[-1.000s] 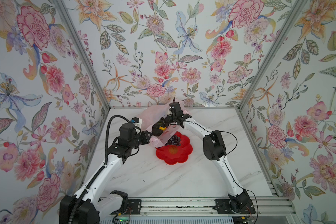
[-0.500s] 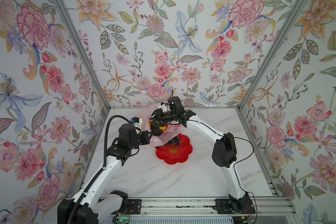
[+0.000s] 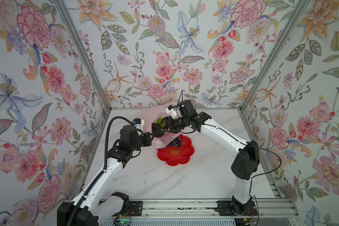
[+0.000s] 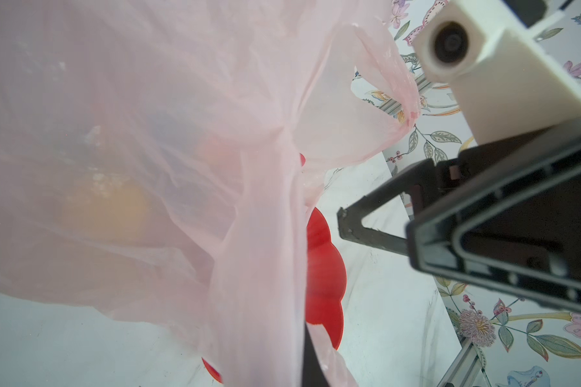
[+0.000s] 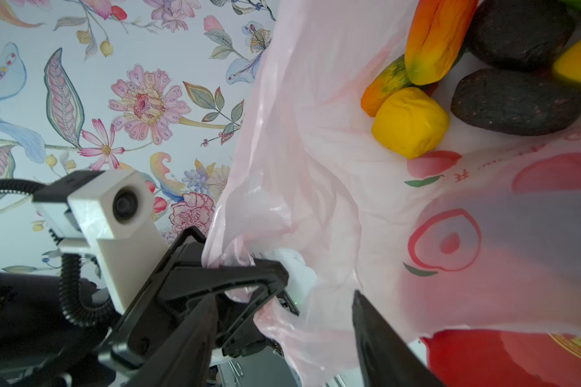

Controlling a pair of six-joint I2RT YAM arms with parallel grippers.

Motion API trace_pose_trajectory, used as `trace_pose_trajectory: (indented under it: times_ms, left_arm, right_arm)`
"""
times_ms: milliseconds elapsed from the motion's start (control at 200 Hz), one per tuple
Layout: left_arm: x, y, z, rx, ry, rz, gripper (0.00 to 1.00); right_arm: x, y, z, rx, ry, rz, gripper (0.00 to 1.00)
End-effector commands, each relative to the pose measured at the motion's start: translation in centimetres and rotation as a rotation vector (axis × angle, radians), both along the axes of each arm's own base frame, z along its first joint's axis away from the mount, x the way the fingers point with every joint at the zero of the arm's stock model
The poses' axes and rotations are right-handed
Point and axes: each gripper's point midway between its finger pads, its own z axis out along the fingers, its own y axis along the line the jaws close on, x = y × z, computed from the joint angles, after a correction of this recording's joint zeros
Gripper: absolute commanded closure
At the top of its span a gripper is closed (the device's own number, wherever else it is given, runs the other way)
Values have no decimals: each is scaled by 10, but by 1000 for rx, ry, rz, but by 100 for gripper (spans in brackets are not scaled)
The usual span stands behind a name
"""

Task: Place the fruits into the plastic bag
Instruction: Place the fruit in the plastic bag, then pick up the fruit from the plate.

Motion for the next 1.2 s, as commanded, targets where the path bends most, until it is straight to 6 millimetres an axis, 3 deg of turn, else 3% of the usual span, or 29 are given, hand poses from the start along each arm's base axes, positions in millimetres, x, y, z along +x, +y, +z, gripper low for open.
trace_pose_trajectory:
  times_ms: [0, 205, 415, 520, 586, 696, 816, 1031, 1196]
  left_arm:
    - [0, -1, 11, 15, -32, -3, 100]
    - [2, -1, 15, 11, -39, -1, 100]
    - [4, 0, 21, 8, -42, 10, 100]
    - [8, 0, 28, -28, -44, 19, 100]
    - [10, 0, 33, -49, -47, 23, 100]
    - [17, 0, 40, -88, -47, 37, 100]
    - [26, 1, 51, -181, -39, 62, 100]
    - [43, 12, 69, -244, -65, 111, 100]
    - [48, 22, 69, -244, -66, 138, 100]
  right_arm:
    - [-17, -23, 24, -68, -275, 39, 1]
    - [-40, -51, 27, -143, -585, 57, 1]
    - [-44, -80, 37, -77, -838, -37, 1]
    - [-61, -79, 34, -49, -1011, 96, 1]
    - [-71, -73, 16, -114, -1088, 246, 1]
    - [-90, -67, -37, -283, -1169, 549, 1]
    - [-93, -67, -83, -411, -1203, 731, 1]
    - [-71, -54, -113, -477, -1250, 791, 1]
    - [-46, -44, -138, -501, -1232, 848, 0]
